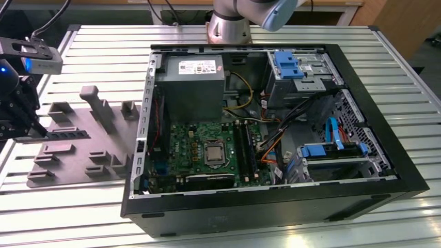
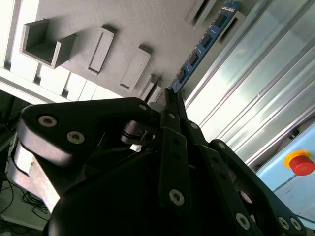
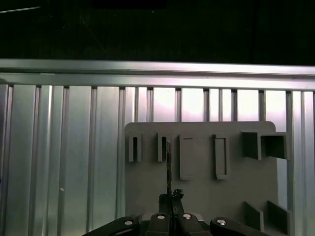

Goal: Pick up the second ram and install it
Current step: 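Pick up the second ram and move it above second insertion slot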

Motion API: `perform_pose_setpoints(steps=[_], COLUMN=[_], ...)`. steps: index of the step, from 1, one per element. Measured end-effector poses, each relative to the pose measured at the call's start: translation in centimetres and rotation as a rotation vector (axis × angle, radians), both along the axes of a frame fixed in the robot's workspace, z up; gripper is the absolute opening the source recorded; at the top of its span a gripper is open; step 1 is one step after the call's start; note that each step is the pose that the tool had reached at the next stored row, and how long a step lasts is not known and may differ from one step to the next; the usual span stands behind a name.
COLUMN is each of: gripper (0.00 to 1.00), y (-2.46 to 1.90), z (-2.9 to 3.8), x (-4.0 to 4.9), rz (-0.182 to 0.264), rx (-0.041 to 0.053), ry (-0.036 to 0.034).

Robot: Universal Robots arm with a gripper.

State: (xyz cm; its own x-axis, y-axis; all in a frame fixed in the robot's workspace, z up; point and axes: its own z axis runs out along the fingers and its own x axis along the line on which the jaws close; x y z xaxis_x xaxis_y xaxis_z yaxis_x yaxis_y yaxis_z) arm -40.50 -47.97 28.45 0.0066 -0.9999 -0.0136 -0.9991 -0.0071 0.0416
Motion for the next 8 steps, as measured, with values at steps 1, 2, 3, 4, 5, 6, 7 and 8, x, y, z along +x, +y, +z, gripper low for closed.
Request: perform_pose_setpoints(steps=[1, 2, 3, 4, 5, 6, 7, 8], gripper=[0.12, 0.12, 0.12, 0.12, 0.12, 0.12, 0.12, 0.12], y=[0.00, 0.00, 0.00, 0.00, 0.00, 0.00, 0.00, 0.00], z=[0.04, 0.07, 0.12, 0.16, 0.19, 0.23, 0.27, 0.31], x=[0.00, 0.00, 0.00, 0.00, 0.00, 0.00, 0.00, 0.00], rz=[0.000, 0.000, 0.000, 0.000, 0.000, 0.000, 0.000, 0.000], rx=[0.0001, 0.0001, 0.0000, 0.0000, 0.0000, 0.0000, 0.0001, 0.0000], ry=[-0.0001, -0.0001, 0.0000, 0.0000, -0.0001, -0.0001, -0.0002, -0.0001])
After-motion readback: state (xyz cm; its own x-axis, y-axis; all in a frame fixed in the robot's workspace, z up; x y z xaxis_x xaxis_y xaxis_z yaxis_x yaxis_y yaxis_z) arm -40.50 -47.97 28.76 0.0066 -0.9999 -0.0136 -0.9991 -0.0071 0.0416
